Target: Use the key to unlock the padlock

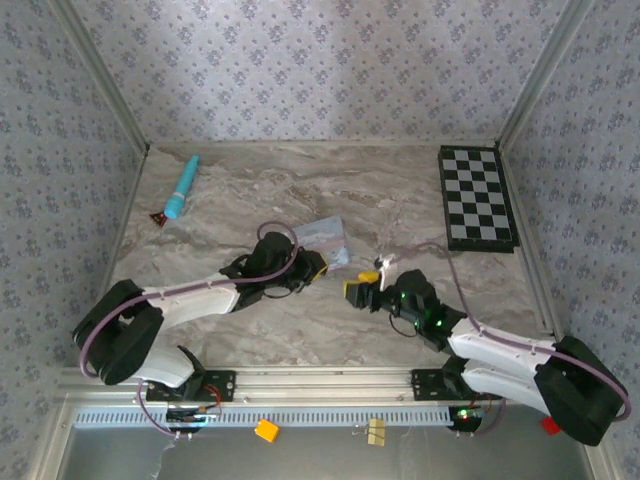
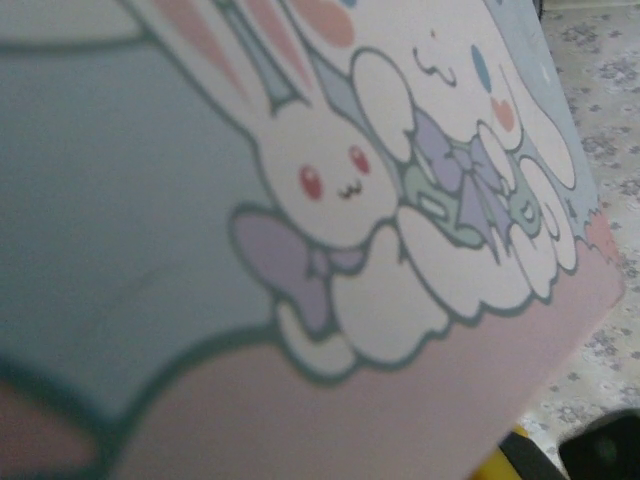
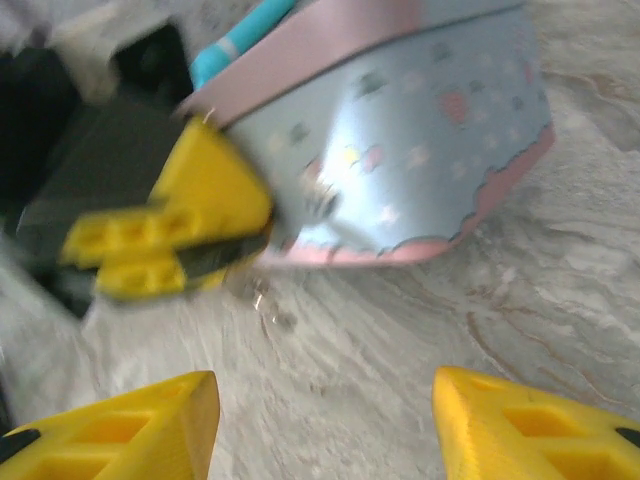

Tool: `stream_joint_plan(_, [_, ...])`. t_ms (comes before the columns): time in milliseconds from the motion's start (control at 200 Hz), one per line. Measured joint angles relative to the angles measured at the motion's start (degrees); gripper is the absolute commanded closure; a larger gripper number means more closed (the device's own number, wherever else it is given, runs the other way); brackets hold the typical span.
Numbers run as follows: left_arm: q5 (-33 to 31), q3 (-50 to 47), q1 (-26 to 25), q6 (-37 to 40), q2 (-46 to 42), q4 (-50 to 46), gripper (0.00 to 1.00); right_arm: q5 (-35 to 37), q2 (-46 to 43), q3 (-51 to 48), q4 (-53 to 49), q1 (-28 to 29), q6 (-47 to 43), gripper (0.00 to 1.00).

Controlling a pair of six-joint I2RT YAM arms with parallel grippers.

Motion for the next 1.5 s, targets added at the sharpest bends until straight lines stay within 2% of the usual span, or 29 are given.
stream_joint_plan(145, [0.0, 0.0, 0.9, 1.4, -2.3, -5.4, 1.00, 7.3, 2.2, -1.2, 6.5, 10.5, -14.8, 0.40])
stream_joint_plan(245, [0.0, 0.0, 1.0, 2.1, -3.9, -8.8, 1.00, 11.9, 5.4, -1.2, 11.6, 14.5, -23.1, 0.40])
stream_joint_plan(445, [0.0, 0.0, 1.2, 3.4, -6.6, -14.0, 1.00, 18.8, 16.7, -0.9, 22.1, 19.3, -36.4, 0.41])
stream_joint_plan(610, [0.0, 0.0, 1.2, 4.1, -7.9, -16.4, 1.00, 22.6, 26.8, 1.3, 29.7, 21.3, -43.5, 0.45])
stream_joint_plan(865, [0.0, -1.0, 1.6, 4.4, -9.0, -17.0, 1.00, 25.0, 31.6, 4.3, 37.1, 21.7, -48.4, 0.57])
stream_joint_plan(1504, [0.0, -1.5, 1.9, 4.5, -9.5, -17.4, 1.00, 26.5, 35.0, 5.4, 38.9, 22.0, -48.2, 0.76])
